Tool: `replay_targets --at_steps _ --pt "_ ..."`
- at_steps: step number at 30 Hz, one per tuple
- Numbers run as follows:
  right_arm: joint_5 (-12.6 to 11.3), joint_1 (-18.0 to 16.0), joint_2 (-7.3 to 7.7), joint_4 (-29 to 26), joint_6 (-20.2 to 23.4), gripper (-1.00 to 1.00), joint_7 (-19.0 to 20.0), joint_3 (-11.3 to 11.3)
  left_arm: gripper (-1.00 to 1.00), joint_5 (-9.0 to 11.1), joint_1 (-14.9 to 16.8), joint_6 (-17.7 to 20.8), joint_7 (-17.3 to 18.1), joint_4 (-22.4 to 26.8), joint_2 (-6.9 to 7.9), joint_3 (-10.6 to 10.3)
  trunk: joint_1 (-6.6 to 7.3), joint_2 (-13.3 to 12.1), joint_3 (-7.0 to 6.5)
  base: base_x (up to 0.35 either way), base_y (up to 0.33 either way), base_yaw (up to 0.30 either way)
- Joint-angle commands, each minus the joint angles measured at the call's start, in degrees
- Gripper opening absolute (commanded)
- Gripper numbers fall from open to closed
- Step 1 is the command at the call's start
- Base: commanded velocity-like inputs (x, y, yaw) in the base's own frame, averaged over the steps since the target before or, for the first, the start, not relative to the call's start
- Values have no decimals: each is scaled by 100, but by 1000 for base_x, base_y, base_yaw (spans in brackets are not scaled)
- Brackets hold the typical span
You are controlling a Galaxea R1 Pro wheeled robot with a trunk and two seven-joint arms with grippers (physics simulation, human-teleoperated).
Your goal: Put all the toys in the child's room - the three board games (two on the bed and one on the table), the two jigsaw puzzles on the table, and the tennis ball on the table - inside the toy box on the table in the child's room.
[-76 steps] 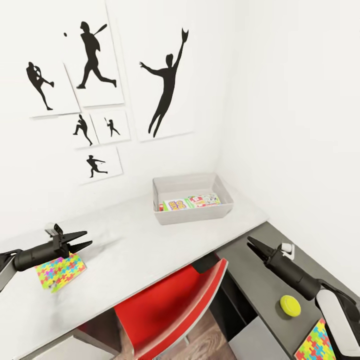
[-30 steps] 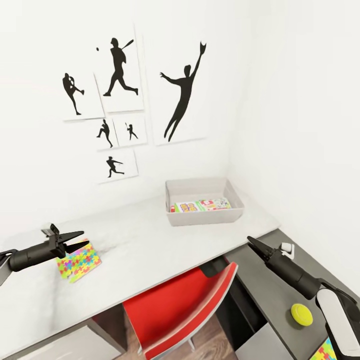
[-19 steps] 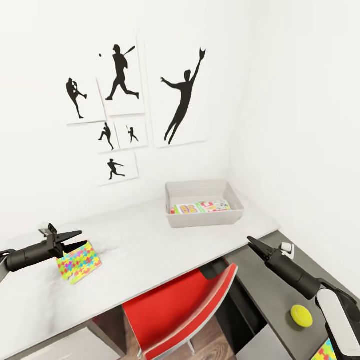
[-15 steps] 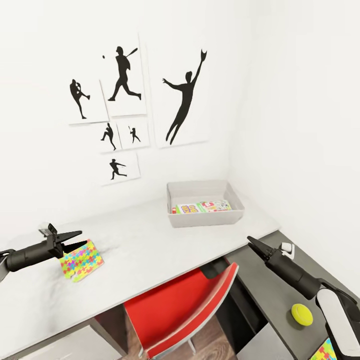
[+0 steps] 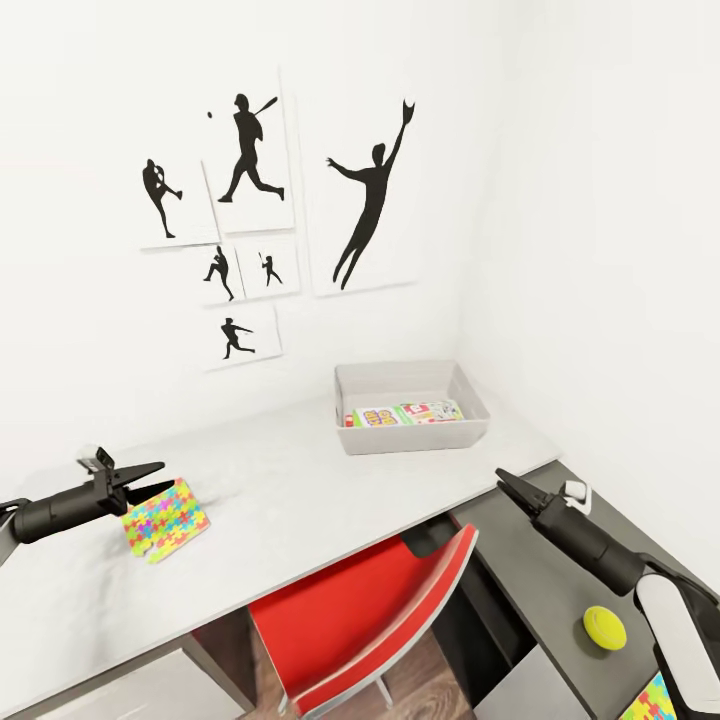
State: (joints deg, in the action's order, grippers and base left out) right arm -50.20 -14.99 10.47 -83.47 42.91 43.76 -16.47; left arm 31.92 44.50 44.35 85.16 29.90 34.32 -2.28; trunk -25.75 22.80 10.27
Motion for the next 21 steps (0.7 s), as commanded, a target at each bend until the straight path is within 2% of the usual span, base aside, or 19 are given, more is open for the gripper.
replay_targets --at_steps 1,8,14,19,20,21 --pt "-17 -5 0 -5 34 100 3 -5 100 24 6 40 27 -2 5 -23 -4 12 12 0 0 0" --pt "-16 -4 4 -82 56 100 -21 -6 100 19 6 -22 107 -2 1 -24 -4 12 12 0 0 0" --pt "-16 -4 1 -473 129 100 -253 19 100 16 6 -35 121 -2 4 -26 -4 12 12 0 0 0" --pt "-20 -3 -7 -655 281 100 -971 89 100 15 6 -37 129 -12 5 -20 -4 12 12 0 0 0" --pt "-23 0 -10 -679 389 100 -1323 157 100 17 6 -35 130 -14 5 -20 -4 12 12 0 0 0" --pt "-25 -6 -12 -688 459 100 -1511 191 100 19 6 -34 129 -15 5 -19 -4 12 12 0 0 0"
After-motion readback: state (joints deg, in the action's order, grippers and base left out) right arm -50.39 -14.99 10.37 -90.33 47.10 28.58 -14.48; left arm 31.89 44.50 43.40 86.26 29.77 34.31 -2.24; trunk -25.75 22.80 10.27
